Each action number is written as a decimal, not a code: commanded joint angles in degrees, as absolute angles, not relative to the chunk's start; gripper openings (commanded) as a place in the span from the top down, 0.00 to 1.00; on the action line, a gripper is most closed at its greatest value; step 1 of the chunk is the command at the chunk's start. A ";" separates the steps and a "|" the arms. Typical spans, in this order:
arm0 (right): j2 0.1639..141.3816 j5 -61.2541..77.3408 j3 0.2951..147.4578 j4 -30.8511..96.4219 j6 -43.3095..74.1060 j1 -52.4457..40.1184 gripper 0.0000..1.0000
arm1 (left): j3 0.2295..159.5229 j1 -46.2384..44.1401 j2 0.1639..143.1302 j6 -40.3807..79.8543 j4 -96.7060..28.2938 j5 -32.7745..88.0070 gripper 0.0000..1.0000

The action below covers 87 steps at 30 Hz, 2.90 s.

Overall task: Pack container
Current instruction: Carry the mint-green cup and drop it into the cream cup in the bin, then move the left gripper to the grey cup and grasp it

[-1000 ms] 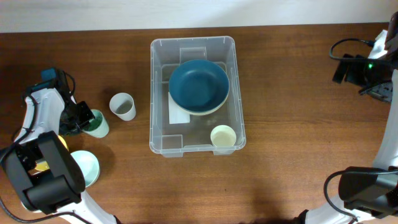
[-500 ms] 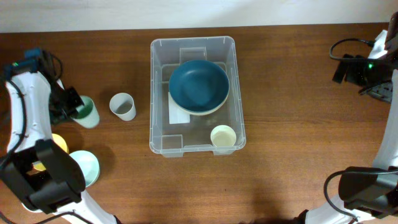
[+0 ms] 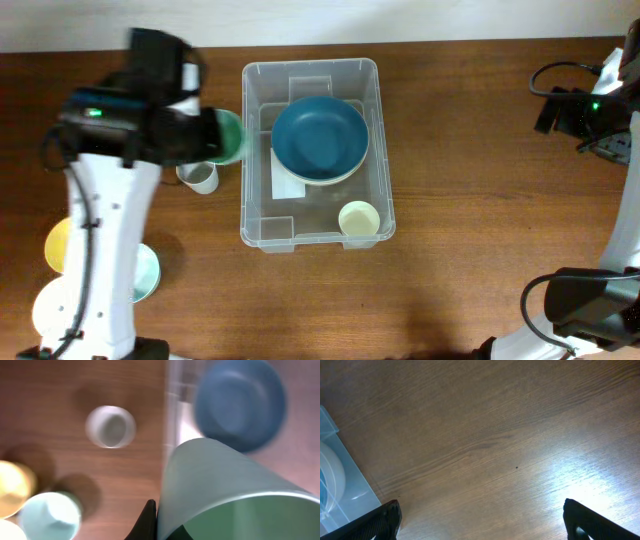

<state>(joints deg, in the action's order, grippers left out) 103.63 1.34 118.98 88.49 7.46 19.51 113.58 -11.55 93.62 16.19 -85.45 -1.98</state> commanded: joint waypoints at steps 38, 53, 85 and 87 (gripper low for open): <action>101.84 1.93 118.89 88.73 7.35 19.49 0.01 | 113.51 -40.10 118.08 23.57 -82.74 6.17 0.99; 101.84 1.93 118.89 88.73 7.33 19.49 0.01 | 113.51 -40.36 118.08 23.55 -84.03 6.66 0.61; 101.84 1.93 118.89 88.77 7.33 19.49 0.01 | 106.96 8.38 115.59 20.49 -80.34 1.37 0.36; 101.84 1.93 118.89 88.77 7.35 19.49 0.01 | 106.74 8.01 117.97 20.47 -79.83 1.34 0.36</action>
<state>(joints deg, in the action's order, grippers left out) 103.63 1.54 118.98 88.68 7.33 19.51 107.61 8.84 114.78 21.96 -80.44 -0.51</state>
